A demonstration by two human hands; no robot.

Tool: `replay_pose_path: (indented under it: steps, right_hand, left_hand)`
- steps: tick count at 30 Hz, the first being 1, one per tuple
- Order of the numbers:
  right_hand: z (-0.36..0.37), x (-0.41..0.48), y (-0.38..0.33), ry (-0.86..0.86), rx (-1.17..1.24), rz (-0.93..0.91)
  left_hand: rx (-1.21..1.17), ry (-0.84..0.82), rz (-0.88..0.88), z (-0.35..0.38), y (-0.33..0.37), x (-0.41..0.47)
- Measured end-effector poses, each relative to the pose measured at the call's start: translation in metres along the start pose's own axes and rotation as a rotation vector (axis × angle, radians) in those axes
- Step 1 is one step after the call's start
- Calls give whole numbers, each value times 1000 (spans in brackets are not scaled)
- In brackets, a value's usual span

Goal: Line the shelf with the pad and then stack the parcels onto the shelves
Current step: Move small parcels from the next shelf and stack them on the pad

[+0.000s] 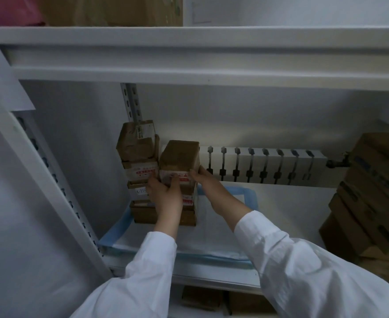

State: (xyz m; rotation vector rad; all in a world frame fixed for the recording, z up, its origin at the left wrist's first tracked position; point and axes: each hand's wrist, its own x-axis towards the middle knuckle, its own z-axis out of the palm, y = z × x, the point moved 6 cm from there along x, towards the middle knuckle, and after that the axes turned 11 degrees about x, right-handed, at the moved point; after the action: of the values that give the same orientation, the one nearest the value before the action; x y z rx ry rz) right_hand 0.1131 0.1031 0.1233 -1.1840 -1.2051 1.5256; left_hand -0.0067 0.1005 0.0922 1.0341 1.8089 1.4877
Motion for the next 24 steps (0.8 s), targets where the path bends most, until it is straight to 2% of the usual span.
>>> replay_pose_path:
  steps: [4,7,9,12,17,21,24]
  right_hand:
    - [-18,-5,-9,157,-35,-52]
    - [-38,-13,-19,243,-70,-147]
    - [-53,-23,-28,285,-96,-214]
    - [-77,-42,-44,345,-89,-322]
    - [-124,-94,-72,470,-214,-539]
    - [-161,-141,-93,601,-722,-679]
    - [-186,-165,-99,680,-942,-703]
  left_hand:
    - [102,182,76,-9,16,-15]
    - [1,233,303,-2,48,-41]
    - [-154,174,411,8,69,-62]
    - [-274,13,424,34,88,-83]
    - [-350,-186,250,85,99,-117]
    - [-473,-389,-93,134,93,-149]
    - [-486,-535,-303,164,92,-177]
